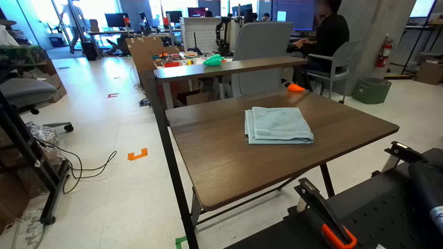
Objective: Use the towel to clean the table
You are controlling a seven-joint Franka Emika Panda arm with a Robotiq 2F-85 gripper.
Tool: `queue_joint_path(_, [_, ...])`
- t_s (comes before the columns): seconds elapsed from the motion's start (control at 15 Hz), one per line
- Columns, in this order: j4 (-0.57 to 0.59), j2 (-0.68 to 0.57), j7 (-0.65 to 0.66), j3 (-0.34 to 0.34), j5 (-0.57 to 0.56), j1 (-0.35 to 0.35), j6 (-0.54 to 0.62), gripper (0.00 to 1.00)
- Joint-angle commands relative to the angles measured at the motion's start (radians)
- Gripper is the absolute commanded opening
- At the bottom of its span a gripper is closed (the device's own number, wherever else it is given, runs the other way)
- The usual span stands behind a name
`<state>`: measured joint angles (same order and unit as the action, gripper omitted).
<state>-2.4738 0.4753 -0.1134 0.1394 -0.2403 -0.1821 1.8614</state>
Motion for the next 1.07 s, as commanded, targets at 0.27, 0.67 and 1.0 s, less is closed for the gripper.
queue_joint_path(0.27, [0.049, -0.169, 0.159, -0.009, 0.086, 0.021, 0.064, 1.0])
queue_joint_path(0.67, [0.122, -0.395, 0.255, -0.001, 0.21, 0.021, 0.103, 1.0])
queue_joint_path(1.0, [0.114, -0.403, 0.252, -0.003, 0.188, 0.023, 0.103, 1.0])
